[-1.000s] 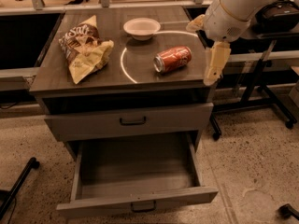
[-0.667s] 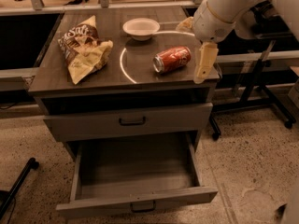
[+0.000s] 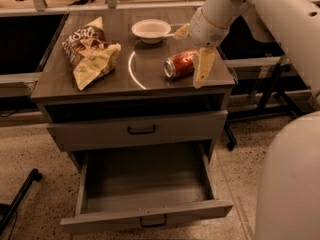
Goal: Place coke can into middle drawer
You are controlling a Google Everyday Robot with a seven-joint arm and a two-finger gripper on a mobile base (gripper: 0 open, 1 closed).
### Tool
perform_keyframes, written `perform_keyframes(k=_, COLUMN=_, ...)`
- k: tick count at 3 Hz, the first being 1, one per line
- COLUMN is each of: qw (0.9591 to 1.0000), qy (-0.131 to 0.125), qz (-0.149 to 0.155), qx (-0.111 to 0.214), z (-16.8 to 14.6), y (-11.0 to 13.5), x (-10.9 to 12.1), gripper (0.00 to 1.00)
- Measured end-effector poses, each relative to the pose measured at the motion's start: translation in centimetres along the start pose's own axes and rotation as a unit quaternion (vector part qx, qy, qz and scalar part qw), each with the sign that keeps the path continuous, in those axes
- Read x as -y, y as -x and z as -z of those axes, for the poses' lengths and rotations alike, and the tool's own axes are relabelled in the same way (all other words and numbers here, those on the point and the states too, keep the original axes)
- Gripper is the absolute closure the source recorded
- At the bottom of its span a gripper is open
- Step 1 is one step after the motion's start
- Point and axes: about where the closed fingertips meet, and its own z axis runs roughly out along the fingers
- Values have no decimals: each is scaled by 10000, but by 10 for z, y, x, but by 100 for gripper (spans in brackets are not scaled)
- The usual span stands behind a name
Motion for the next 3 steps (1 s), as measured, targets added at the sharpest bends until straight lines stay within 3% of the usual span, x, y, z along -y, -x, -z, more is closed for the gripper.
perform_keyframes(k=1, qw=9998, qy=195, qz=-40, qx=-34, z=-21, y=-4, x=7, gripper=18)
perform_keyframes(k=2, qw=9994, qy=335, qz=-81, qx=-75, z=-35, y=-9, x=7, gripper=49)
perform_keyframes(k=3, qw=9994, qy=335, qz=-81, qx=-75, z=-35, y=-9, x=7, gripper=72)
